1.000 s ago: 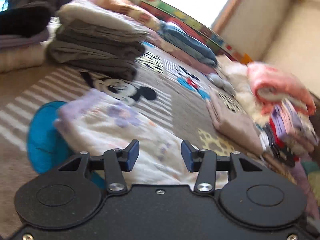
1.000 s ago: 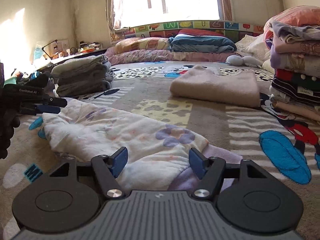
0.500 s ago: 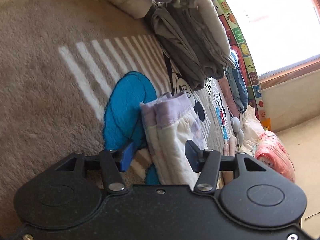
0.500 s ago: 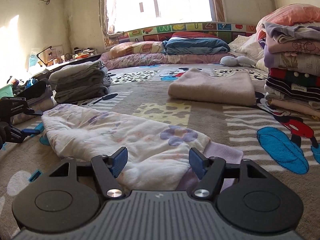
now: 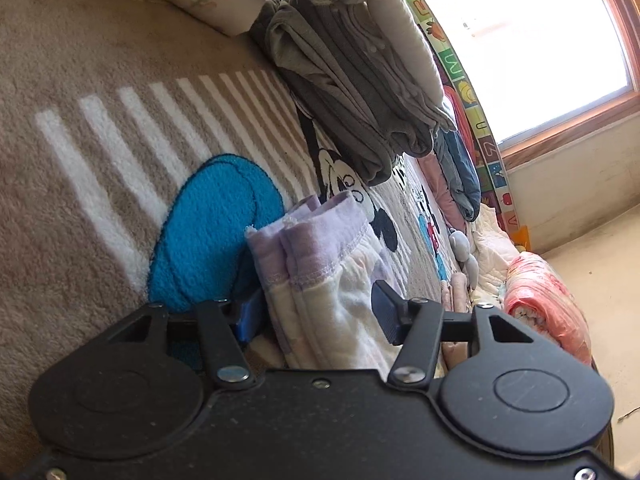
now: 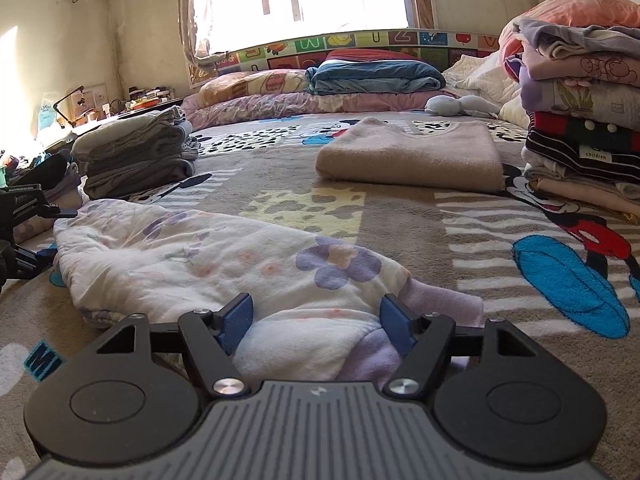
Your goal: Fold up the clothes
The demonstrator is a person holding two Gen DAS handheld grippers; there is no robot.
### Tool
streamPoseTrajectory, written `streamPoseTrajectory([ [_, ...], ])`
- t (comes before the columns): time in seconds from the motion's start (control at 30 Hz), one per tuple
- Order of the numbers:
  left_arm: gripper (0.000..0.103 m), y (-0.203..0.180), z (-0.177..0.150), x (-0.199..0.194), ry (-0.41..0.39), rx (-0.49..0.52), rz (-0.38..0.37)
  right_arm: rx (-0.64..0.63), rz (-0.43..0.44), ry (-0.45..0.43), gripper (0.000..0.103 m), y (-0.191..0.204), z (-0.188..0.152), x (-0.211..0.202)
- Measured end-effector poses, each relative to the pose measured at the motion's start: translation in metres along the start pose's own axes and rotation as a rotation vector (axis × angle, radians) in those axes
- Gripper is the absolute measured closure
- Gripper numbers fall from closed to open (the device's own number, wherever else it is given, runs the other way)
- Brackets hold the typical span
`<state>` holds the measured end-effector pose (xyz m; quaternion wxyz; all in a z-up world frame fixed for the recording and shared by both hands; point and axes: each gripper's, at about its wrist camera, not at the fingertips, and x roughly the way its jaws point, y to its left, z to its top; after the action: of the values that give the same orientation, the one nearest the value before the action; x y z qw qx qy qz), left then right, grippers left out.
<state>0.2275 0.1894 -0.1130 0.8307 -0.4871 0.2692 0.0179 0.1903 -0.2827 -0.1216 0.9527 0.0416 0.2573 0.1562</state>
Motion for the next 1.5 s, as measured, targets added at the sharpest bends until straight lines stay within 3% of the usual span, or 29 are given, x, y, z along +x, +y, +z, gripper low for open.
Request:
streamPoseTrajectory([
  [0.07, 0.079, 0.0, -0.002, -0.002, -0.01, 0.0, -0.021, 0.004, 0.006, 0.001, 0.032, -0.001, 0.0, 0.0],
  [0.17, 0.083, -0.013, -0.005, -0.011, -0.055, 0.039, -0.065, 0.015, 0.021, 0.002, 0.031, -0.002, 0.002, 0.0],
  [0.3, 0.084, -0.045, -0.015, -0.026, -0.125, 0.132, -0.144, 0.067, 0.064, 0.007, 0.031, -0.009, 0.004, -0.001],
  [0.53, 0.084, -0.117, -0.049, -0.047, -0.188, 0.402, -0.189, 0.191, 0.134, -0.004, 0.033, -0.027, 0.006, -0.006],
  [0.73, 0.084, -0.184, -0.108, -0.053, -0.204, 0.669, -0.214, 0.49, 0.305, -0.022, 0.033, -0.068, -0.002, -0.008],
  [0.87, 0.085, -0.224, -0.164, -0.047, -0.232, 0.907, -0.203, 0.692, 0.423, -0.035, 0.033, -0.093, -0.012, -0.006],
  [1.07, 0.085, -0.234, -0.248, -0.018, -0.276, 1.23, -0.12, 0.967, 0.552, -0.084, 0.033, -0.132, -0.033, -0.008],
  [1.2, 0.085, -0.228, -0.291, -0.005, -0.296, 1.395, -0.069, 1.055, 0.58, -0.091, 0.033, -0.149, -0.043, -0.009],
  [1.33, 0.085, -0.221, -0.332, 0.002, -0.32, 1.568, -0.026, 1.062, 0.589, -0.092, 0.033, -0.155, -0.044, -0.011],
  [1.5, 0.085, -0.207, -0.365, 0.002, -0.31, 1.662, -0.001, 1.071, 0.603, -0.059, 0.033, -0.154, -0.047, -0.007],
])
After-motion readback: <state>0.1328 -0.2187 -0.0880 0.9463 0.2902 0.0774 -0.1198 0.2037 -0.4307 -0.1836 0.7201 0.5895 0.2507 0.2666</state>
